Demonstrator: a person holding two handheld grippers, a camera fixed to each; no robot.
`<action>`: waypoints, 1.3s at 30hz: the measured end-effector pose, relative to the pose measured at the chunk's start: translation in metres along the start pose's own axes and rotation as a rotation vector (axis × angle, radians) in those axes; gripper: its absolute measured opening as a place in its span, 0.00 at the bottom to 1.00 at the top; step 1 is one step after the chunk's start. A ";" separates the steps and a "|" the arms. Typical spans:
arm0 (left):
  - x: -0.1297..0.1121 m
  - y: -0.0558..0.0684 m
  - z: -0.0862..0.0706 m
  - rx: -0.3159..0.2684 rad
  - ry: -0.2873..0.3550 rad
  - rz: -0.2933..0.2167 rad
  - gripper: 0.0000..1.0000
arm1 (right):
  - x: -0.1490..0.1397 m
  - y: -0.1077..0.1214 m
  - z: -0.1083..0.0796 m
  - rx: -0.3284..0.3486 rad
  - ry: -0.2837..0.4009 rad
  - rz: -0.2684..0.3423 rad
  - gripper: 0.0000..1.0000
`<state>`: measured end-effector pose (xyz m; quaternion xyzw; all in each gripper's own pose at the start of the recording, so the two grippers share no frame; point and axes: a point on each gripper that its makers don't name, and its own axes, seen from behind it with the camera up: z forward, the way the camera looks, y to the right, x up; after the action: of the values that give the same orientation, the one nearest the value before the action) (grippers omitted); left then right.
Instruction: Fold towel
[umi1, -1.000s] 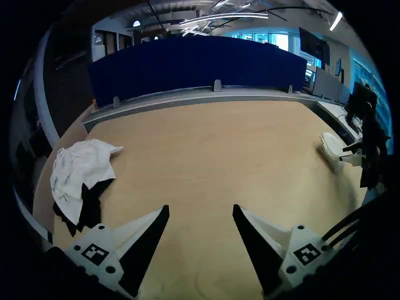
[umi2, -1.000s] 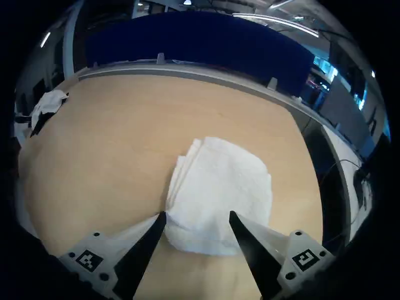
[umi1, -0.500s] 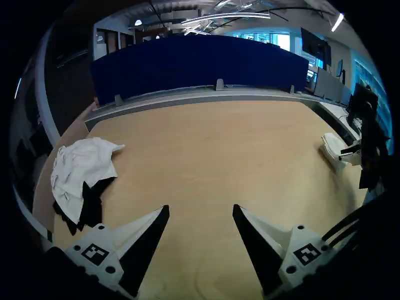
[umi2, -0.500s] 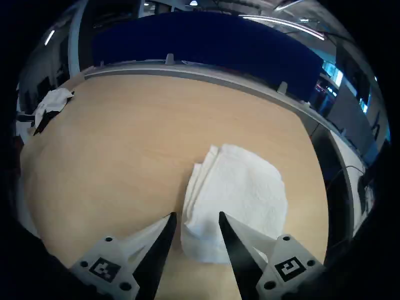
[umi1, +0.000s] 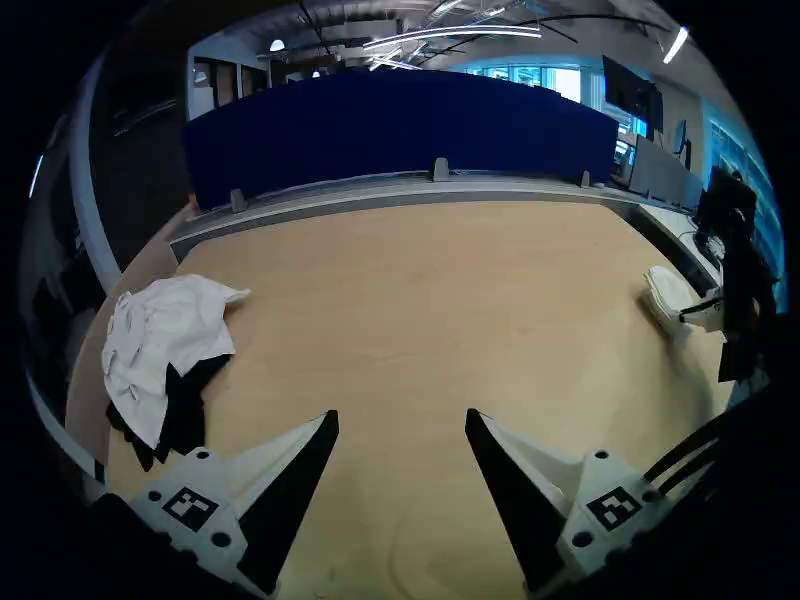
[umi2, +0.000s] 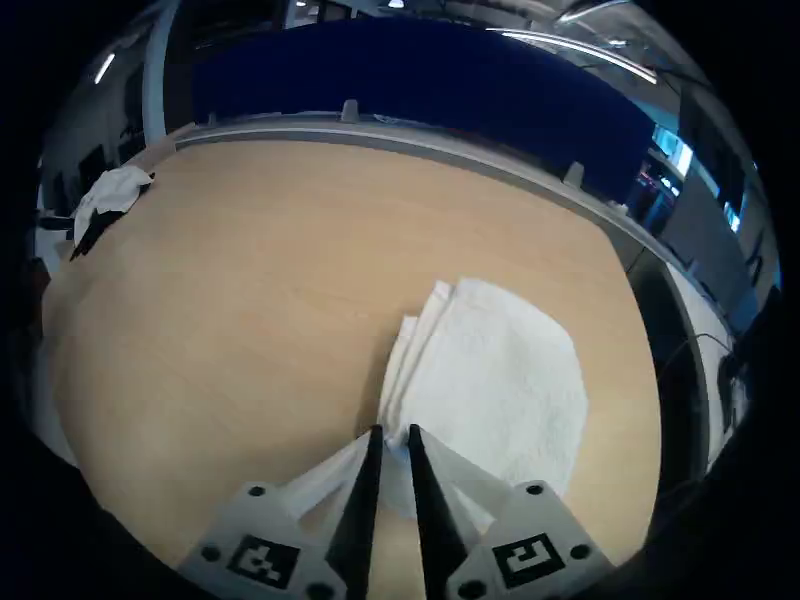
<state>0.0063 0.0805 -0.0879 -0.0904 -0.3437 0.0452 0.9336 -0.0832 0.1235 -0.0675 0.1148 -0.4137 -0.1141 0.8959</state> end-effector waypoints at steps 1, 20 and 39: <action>0.000 0.000 0.000 0.000 0.000 0.000 0.94 | 0.000 0.000 0.000 -0.002 -0.001 -0.002 0.07; 0.005 -0.002 0.001 -0.002 0.008 0.002 0.94 | 0.029 0.009 -0.027 -0.008 0.066 -0.004 0.05; 0.006 -0.004 0.000 -0.003 0.010 0.008 0.94 | 0.021 0.006 -0.029 -0.008 0.056 0.003 0.05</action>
<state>0.0110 0.0778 -0.0828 -0.0934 -0.3389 0.0480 0.9350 -0.0466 0.1263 -0.0687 0.1137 -0.3883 -0.1111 0.9077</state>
